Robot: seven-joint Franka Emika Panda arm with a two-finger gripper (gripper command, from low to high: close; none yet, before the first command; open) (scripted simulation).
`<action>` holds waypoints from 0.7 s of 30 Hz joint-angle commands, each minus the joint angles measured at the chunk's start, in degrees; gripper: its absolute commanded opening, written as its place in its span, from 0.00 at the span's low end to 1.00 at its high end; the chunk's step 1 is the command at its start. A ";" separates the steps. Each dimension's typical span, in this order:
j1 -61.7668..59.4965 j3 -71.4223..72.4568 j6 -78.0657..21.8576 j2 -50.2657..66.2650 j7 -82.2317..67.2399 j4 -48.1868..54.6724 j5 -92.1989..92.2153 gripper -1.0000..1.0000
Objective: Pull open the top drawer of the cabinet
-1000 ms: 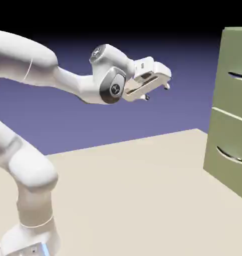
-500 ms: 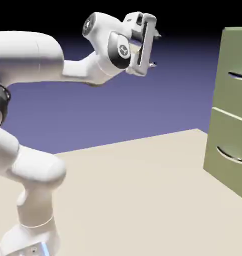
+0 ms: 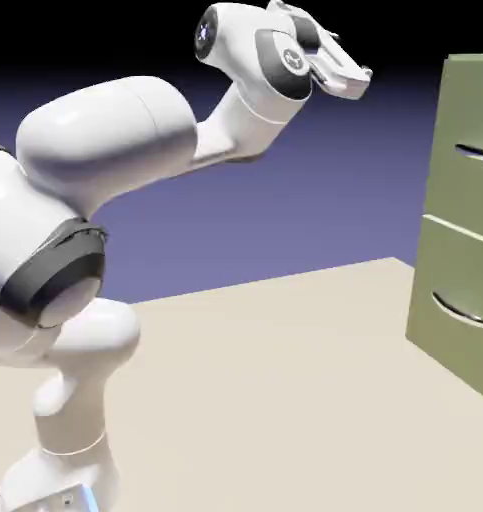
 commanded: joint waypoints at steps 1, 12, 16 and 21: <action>1.64 -1.16 -0.35 -0.45 -2.50 0.99 -1.99 0.50; 19.60 -13.85 -4.15 -5.35 -29.90 11.87 -23.87 0.50; 26.13 -18.47 -5.54 -7.14 -39.87 15.83 -31.83 0.50; 34.30 -24.24 -7.27 -9.36 -52.33 20.77 -41.78 0.50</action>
